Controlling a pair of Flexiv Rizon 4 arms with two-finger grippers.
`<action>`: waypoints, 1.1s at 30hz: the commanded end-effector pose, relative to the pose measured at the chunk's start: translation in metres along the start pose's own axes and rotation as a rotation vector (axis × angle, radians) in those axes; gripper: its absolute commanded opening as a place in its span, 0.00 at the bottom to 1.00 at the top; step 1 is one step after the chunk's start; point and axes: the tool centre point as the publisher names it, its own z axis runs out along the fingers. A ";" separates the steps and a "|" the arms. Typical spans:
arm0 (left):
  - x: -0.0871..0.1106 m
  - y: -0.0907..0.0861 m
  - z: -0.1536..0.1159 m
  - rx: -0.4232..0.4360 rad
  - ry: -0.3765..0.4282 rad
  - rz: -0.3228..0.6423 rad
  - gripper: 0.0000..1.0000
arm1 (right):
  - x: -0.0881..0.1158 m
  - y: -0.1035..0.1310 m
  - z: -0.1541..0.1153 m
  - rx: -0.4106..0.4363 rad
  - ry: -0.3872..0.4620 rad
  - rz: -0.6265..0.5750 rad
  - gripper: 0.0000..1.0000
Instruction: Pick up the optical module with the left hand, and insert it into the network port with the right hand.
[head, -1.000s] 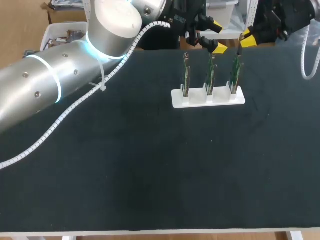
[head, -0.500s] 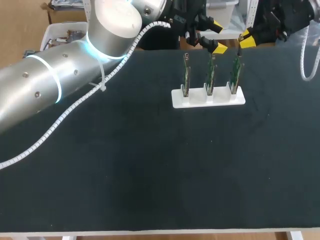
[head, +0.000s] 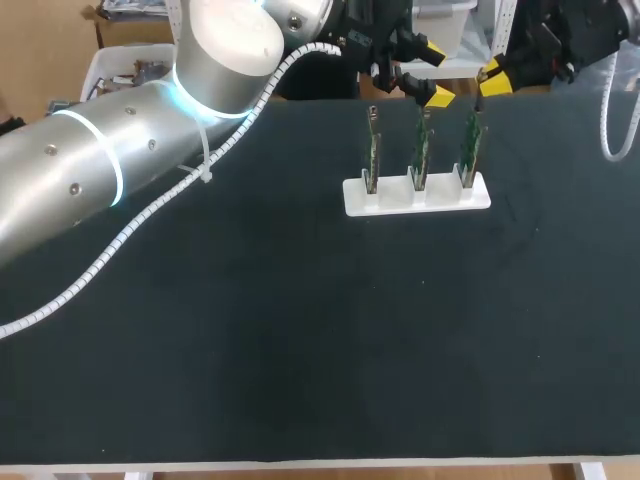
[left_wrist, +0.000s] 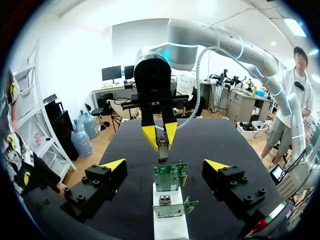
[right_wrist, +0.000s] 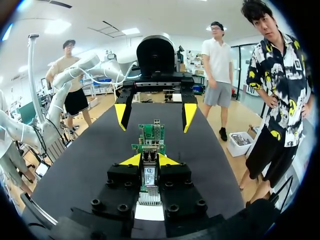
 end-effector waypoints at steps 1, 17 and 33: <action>0.001 -0.002 0.000 -0.006 -0.001 0.001 1.00 | 0.002 -0.007 -0.002 -0.173 -0.003 -0.001 0.00; 0.001 -0.002 0.000 -0.006 -0.001 0.001 1.00 | -0.002 -0.009 -0.002 -0.157 -0.010 -0.010 0.00; 0.001 -0.002 0.000 -0.006 -0.001 0.001 1.00 | -0.003 -0.009 -0.001 -0.138 -0.025 -0.009 0.00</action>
